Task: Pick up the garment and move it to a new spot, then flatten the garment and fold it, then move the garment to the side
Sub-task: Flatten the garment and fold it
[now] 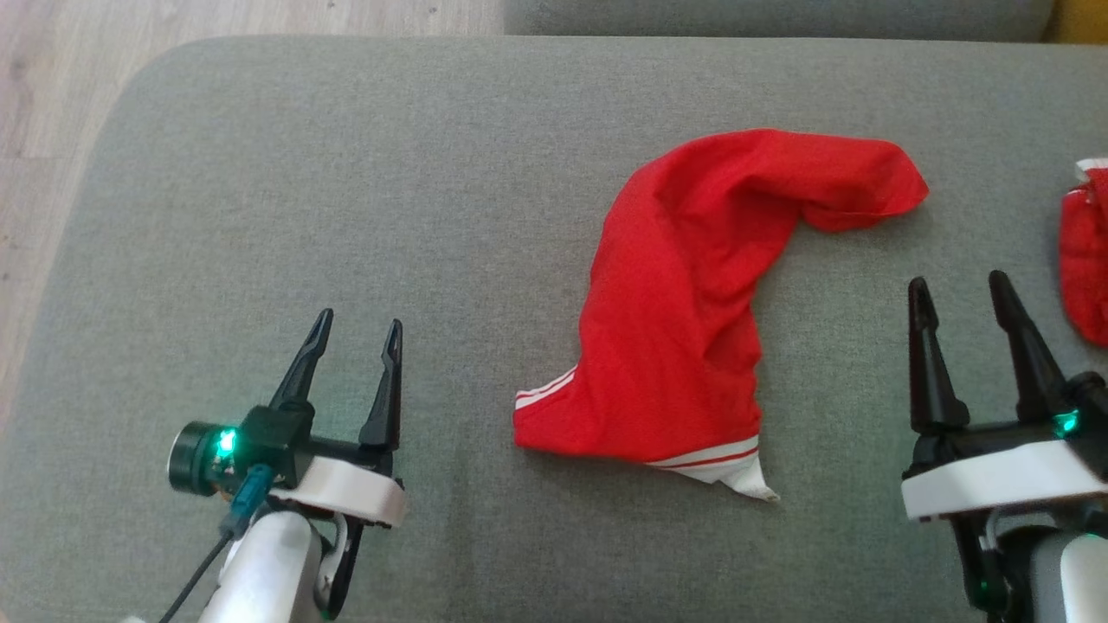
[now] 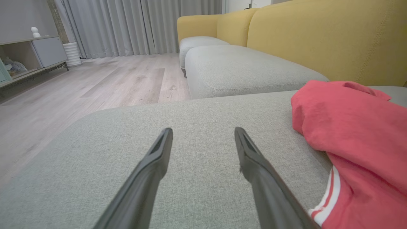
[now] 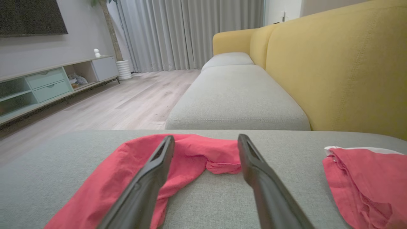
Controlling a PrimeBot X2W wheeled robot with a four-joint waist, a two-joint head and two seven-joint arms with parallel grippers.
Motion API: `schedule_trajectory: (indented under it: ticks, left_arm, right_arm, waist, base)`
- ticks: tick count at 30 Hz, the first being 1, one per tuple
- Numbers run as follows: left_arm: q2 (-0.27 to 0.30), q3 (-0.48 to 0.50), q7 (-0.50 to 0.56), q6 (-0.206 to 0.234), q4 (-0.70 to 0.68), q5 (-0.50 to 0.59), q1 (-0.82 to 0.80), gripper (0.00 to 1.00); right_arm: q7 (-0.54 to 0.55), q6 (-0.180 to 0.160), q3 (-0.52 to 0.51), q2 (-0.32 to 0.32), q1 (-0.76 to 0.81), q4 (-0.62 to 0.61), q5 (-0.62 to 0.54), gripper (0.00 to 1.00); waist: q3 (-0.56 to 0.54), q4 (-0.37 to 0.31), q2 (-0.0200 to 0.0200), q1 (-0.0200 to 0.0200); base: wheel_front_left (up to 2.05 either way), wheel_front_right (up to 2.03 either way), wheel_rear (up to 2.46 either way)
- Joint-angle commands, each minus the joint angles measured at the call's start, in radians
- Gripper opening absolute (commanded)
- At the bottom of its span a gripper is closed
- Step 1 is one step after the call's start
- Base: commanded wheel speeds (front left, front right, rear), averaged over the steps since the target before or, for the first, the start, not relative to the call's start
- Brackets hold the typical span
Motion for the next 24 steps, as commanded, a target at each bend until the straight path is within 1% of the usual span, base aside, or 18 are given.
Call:
schedule_trajectory:
  ticks: [1, 5, 13, 14, 17, 20, 24]
  left_arm:
    - [0.023, 0.040, -0.009, 0.006, -0.033, 0.001, -0.024, 1.00]
    - [0.028, 0.038, -0.009, 0.008, -0.030, -0.001, -0.029, 1.00]
    - [0.033, 0.029, -0.009, 0.011, -0.029, -0.004, -0.035, 1.00]
    - [0.033, 0.027, -0.009, 0.010, -0.031, -0.006, -0.037, 1.00]
    - [0.014, 0.008, 0.000, -0.011, -0.055, -0.021, -0.049, 1.00]
    - [-0.006, -0.048, 0.057, -0.042, -0.064, -0.024, -0.064, 1.00]
    - [-0.033, -0.139, 0.186, -0.076, -0.044, -0.056, -0.073, 1.00]
  right_arm:
    - [0.005, -0.001, 0.031, -0.004, -0.017, -0.050, 0.002, 1.00]
    - [0.009, -0.001, 0.037, -0.003, -0.007, -0.070, 0.024, 1.00]
    - [0.009, -0.001, 0.040, -0.003, -0.003, -0.069, 0.047, 1.00]
    - [0.009, -0.001, 0.040, -0.003, -0.003, -0.070, 0.049, 1.00]
    - [0.010, -0.001, 0.036, -0.003, -0.003, -0.071, 0.052, 1.00]
    - [0.012, -0.001, 0.034, -0.003, -0.002, -0.076, 0.054, 1.00]
    - [0.015, -0.001, 0.037, -0.003, -0.005, -0.081, 0.056, 1.00]
  waist:
    - [0.002, -0.003, -0.0001, 0.0001]
    - [0.005, -0.009, -0.0001, 0.0001]
    - [0.007, -0.010, -0.0001, 0.0001]
    - [0.008, -0.009, -0.0001, 0.0001]
    - [0.013, -0.007, -0.0001, 0.0001]
    - [0.019, -0.006, -0.0001, 0.0001]
    - [0.029, -0.013, -0.0001, 0.0001]
  base:
    - [0.00, 0.00, 0.00]
    - [0.00, 0.00, 0.00]
    - [0.00, 0.00, 0.00]
    - [0.00, 0.00, 0.00]
    - [0.00, 0.00, 0.00]
    - [0.00, 0.00, 0.00]
    - [0.00, 0.00, 0.00]
